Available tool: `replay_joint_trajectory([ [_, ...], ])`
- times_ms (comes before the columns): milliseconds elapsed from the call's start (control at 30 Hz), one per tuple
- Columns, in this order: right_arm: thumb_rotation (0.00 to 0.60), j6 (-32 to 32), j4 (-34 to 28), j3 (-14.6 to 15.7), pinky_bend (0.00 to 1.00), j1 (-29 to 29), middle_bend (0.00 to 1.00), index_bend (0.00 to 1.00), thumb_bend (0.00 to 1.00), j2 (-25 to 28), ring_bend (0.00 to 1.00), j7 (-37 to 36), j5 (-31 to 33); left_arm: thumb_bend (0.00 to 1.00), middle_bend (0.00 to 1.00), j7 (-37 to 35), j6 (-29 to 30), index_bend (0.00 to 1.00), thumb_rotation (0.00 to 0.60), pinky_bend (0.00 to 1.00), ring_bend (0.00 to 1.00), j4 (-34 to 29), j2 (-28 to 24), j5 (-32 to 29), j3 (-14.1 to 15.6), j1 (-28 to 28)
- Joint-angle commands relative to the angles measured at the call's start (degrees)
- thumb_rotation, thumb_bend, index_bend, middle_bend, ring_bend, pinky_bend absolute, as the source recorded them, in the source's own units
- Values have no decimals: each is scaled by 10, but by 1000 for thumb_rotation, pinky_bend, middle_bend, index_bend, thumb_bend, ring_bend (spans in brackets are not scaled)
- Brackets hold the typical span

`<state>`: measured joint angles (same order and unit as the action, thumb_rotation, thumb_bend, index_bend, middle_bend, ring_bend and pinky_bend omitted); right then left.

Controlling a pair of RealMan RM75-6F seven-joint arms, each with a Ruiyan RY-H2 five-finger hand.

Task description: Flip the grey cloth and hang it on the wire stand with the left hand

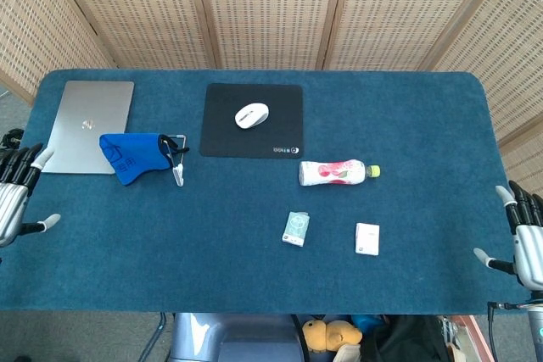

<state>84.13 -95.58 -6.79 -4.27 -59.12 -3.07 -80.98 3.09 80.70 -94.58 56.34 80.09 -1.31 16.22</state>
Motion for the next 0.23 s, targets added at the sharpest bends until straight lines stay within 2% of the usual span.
replay_joint_trajectory([
  [33,600,10,-2,5,0,4,0,0,0,0,0,2,-12,140,0,22,38,0,600,0,0,-33,30,-21,14,-47],
  [233,600,20,-5,7,0,9,0,0,0,1,0,1,-21,139,0,37,66,0,600,0,0,-46,29,2,15,-66],
])
